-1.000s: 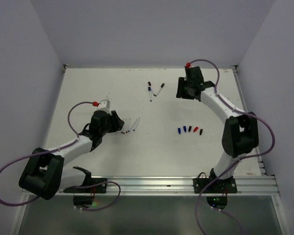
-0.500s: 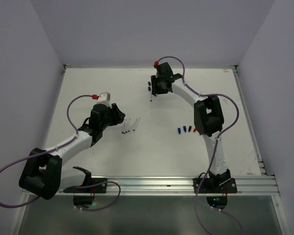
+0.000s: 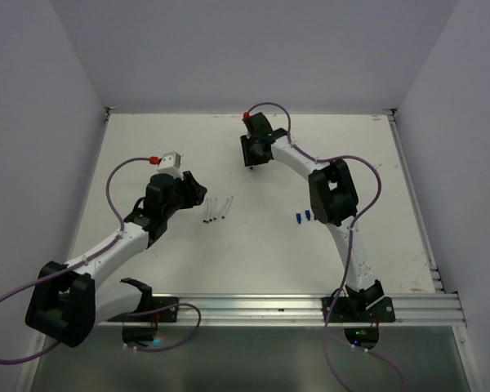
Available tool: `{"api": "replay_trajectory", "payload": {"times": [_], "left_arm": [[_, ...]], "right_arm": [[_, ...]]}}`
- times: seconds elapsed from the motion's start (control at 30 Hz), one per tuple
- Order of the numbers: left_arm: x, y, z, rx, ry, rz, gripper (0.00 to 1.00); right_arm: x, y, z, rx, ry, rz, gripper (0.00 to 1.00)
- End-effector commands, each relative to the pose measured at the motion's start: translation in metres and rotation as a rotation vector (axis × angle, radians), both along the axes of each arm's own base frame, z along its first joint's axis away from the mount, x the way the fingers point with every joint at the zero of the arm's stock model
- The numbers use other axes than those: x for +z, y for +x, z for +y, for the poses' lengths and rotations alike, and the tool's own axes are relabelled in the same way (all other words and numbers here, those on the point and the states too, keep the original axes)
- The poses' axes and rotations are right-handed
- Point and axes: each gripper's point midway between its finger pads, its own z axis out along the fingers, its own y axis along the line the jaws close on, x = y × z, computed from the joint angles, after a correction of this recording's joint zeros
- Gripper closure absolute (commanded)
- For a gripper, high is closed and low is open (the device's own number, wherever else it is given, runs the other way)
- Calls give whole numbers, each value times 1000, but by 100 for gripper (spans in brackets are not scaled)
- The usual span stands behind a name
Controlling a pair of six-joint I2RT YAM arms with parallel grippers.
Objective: Open the pen caps
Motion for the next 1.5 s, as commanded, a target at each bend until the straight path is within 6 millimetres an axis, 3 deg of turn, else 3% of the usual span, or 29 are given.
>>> {"api": "replay_trajectory", "payload": {"times": [0.0,0.27,0.6,0.67,0.8,0.93,0.97,1.0,1.03,1.07,1.1,1.13,1.2,1.23,1.3,1.33,1.37,1.4,1.43,1.47], "left_arm": [[19,7,1,-12,14,-50,50],[14,2,-3,-35,-2,-37,50],[39,2,-11,-79,-24,-81,52],[44,1,-13,-98,-33,-97,51],[50,-4,-22,-149,-61,-116,50],[49,-6,-24,-164,-67,-110,50],[49,-7,-25,-168,-69,-111,50],[49,-8,-26,-179,-72,-112,50],[49,-9,-27,-183,-75,-111,50],[50,-10,-28,-188,-79,-114,50],[48,-11,-28,-193,-81,-110,50],[49,-11,-28,-192,-86,-111,49],[51,-13,-31,-202,-105,-106,49],[52,-12,-33,-204,-116,-101,49],[57,-13,-40,-224,-155,-90,49],[60,-14,-43,-238,-173,-86,49],[66,-13,-47,-252,-193,-95,50],[68,-16,-54,-280,-234,-80,51],[71,-18,-58,-293,-257,-79,51],[75,-18,-61,-305,-283,-97,51]], "right_arm": [[18,9,3,8,-17,-60,62],[8,10,2,3,-41,-48,62],[-4,18,0,-17,-71,-51,69],[-5,20,1,-19,-69,-51,74],[-6,22,4,-17,-61,-49,94],[-6,19,6,-18,-47,-43,100],[-3,21,9,-17,-24,-60,100],[16,20,15,-14,24,-84,100],[6,10,13,-9,35,-57,100],[15,13,20,0,83,-90,100],[46,10,25,7,145,-126,100],[35,-6,23,21,160,-87,100],[62,-12,30,30,259,-138,100],[72,-33,24,46,293,-137,100],[94,-43,27,70,381,-203,100],[77,-65,19,78,387,-161,100],[113,-70,27,129,479,-244,100],[120,-79,27,150,509,-256,100],[105,-96,23,166,523,-220,100],[132,-105,30,226,601,-279,100]]}}
